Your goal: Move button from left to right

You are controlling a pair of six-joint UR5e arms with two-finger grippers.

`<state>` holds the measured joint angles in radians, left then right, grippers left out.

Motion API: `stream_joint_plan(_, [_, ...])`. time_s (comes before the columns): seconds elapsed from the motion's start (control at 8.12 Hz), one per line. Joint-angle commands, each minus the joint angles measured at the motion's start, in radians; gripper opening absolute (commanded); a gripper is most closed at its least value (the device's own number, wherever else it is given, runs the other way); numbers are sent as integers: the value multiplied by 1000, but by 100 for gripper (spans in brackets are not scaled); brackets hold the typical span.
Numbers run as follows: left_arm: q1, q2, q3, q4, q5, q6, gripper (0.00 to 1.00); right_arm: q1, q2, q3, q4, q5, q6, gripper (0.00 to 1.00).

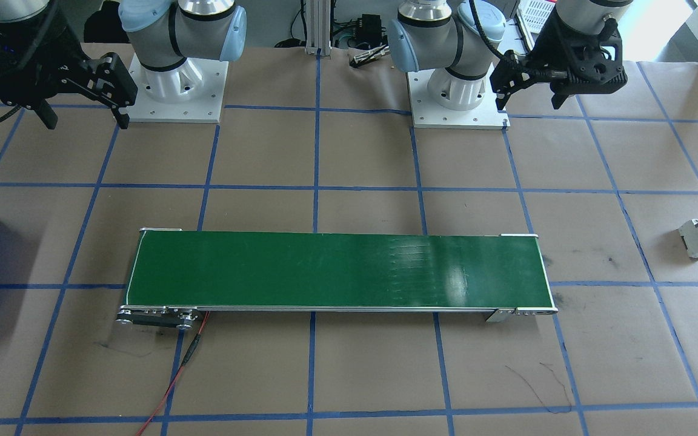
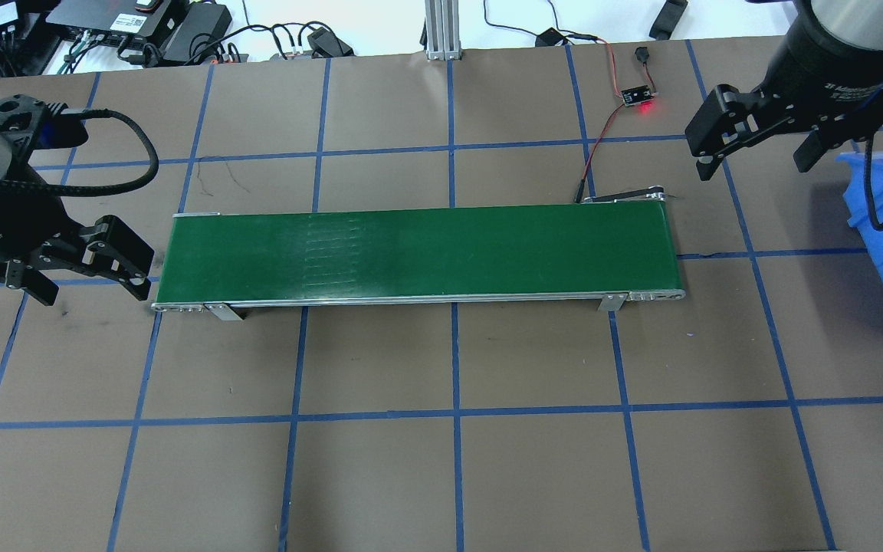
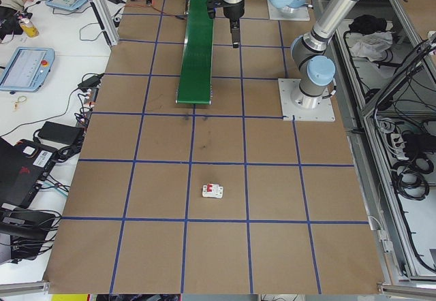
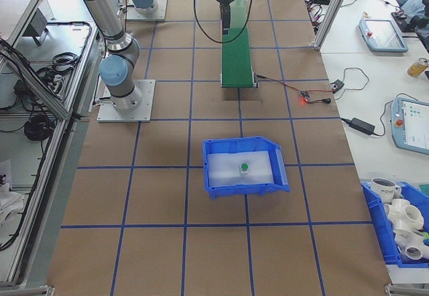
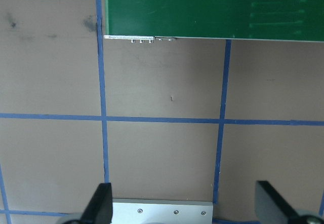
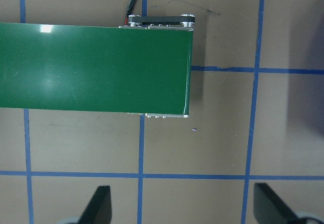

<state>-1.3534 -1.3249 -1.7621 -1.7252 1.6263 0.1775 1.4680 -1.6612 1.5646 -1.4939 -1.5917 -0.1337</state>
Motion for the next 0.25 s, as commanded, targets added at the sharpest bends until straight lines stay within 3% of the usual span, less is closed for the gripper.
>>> stream_joint_plan(0.0, [0, 0, 1, 6, 0, -6, 100, 75, 4, 0, -5, -14, 83, 100])
stream_joint_plan(0.12, [0, -2, 1, 6, 1, -4, 100, 78, 4, 0, -2, -16, 88, 100])
